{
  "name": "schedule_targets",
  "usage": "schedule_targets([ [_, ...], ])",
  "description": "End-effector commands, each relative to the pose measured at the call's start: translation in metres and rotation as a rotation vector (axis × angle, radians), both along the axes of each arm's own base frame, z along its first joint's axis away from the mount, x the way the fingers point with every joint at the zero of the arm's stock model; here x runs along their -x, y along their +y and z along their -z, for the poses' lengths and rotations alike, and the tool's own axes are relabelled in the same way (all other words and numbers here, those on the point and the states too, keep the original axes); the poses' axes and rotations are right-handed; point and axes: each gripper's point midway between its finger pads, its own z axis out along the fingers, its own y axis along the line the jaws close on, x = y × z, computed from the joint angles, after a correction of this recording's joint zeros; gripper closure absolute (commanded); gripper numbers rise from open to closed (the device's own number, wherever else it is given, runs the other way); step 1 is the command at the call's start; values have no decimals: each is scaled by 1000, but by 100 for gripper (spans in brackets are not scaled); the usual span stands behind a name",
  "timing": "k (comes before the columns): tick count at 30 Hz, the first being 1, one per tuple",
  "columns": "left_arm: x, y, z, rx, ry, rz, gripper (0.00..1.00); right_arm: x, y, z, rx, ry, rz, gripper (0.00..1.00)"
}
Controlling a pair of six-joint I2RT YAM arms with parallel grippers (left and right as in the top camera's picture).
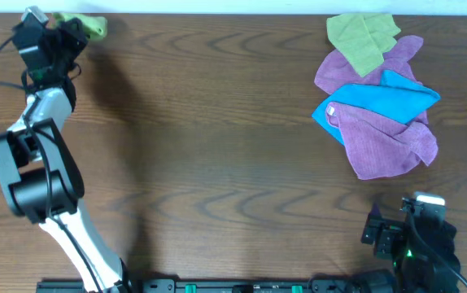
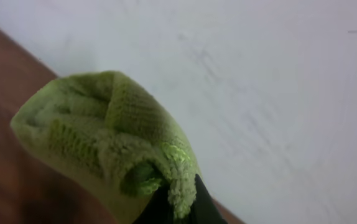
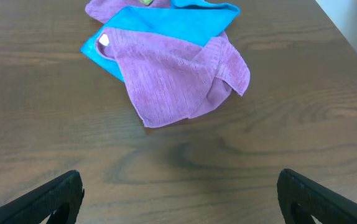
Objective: Fold the cloth
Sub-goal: 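Carry the bundle to the table's upper left corner and release it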
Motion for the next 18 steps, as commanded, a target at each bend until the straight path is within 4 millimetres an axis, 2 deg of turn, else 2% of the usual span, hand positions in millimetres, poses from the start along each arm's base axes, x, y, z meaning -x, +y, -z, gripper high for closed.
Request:
schedule_targets([
  [1,-19,4,4,68,-4,26,95,0,2,-5,3,-15,-16,1],
  [5,-24,5,44,112,76,24,94,0,2,-5,3,-15,-16,1],
  [10,-17,3,92,196,175,38,94,0,2,-5,3,-15,-16,1],
  [13,-12,-3,106,224,216,71,94,0,2,-5,3,-15,-16,1],
  [18,-6,4,111,232,242,75,94,0,2,-5,3,-15,-16,1],
])
